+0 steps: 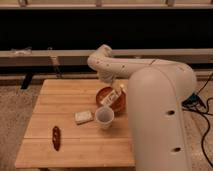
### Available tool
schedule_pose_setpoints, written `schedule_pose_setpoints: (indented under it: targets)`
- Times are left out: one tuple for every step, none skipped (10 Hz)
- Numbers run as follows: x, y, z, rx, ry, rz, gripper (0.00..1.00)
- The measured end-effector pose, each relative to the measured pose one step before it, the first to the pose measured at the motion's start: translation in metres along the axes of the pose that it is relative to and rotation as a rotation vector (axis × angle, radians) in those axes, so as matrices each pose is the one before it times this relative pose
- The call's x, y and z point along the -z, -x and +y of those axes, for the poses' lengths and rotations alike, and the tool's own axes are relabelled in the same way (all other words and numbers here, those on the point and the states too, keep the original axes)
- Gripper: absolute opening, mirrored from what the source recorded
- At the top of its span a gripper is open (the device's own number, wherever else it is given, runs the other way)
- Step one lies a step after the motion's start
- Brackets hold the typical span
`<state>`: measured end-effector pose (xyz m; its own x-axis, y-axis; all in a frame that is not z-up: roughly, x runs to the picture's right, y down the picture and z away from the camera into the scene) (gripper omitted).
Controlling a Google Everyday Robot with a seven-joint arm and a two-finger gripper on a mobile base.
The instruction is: Place the bottle in the ceramic bowl
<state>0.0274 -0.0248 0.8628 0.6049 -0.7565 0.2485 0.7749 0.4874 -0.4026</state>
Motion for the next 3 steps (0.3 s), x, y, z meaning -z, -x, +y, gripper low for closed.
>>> schedule_pose_setpoints:
  targets:
    - [0.01004,0.00159,-0.00481,-0.00504,-0.02391,0.01918,0.80]
    - [0.00192,0.00122,-0.00160,0.00024,-0.00607,0.00302,0.80]
    - [-0.00010,-0.00028,0.00040,-0.00045,0.00021,0.00009,0.80]
